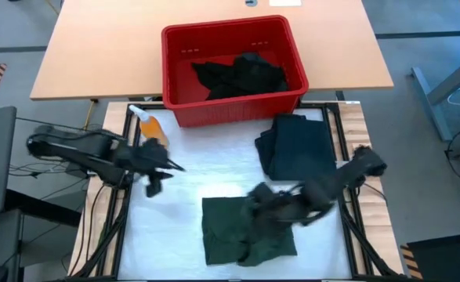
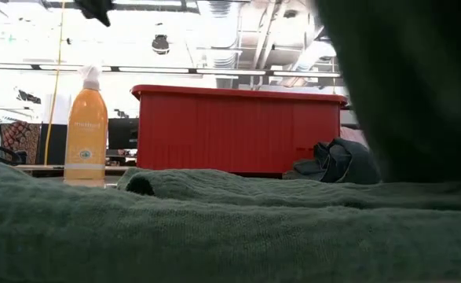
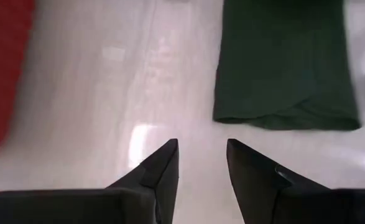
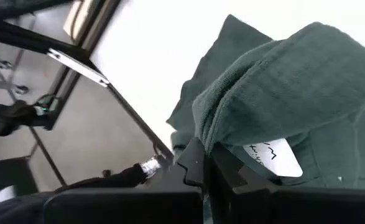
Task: Fold laundry
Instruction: Fold the green polo shirt, then stack the green polo shirt on top of the dark blue pants
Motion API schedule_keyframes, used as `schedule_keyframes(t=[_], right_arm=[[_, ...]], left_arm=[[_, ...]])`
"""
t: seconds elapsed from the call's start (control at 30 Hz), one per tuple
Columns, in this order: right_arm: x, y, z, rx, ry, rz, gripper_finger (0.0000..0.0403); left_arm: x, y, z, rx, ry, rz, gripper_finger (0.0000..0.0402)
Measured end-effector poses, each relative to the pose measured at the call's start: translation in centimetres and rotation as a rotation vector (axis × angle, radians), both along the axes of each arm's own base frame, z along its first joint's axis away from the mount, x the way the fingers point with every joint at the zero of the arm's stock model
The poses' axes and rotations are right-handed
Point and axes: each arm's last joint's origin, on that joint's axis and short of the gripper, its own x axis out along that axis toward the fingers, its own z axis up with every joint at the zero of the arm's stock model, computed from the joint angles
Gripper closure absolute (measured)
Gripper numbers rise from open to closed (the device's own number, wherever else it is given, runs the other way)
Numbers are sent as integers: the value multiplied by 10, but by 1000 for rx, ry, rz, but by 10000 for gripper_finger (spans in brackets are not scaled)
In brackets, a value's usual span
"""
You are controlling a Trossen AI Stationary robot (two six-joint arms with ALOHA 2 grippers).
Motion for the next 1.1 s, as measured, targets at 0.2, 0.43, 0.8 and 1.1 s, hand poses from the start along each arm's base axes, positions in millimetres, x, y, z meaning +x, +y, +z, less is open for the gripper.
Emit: schedule_keyframes(t=[0.2, 0.43, 0.8, 1.1], right_arm=[[91, -7, -72, 13, 47, 49, 381], [169, -34, -163, 182, 89, 141, 334], [172, -69, -140, 170, 12, 65, 219], [83, -39, -81, 38, 251, -158, 216]], left_arm=[[-70, 12, -9, -167, -146, 113, 276], [-97, 16, -9, -249, -235, 119, 276], [-88, 11, -11, -161, -204, 9, 276], [-41, -10, -34, -193, -224, -210, 276]])
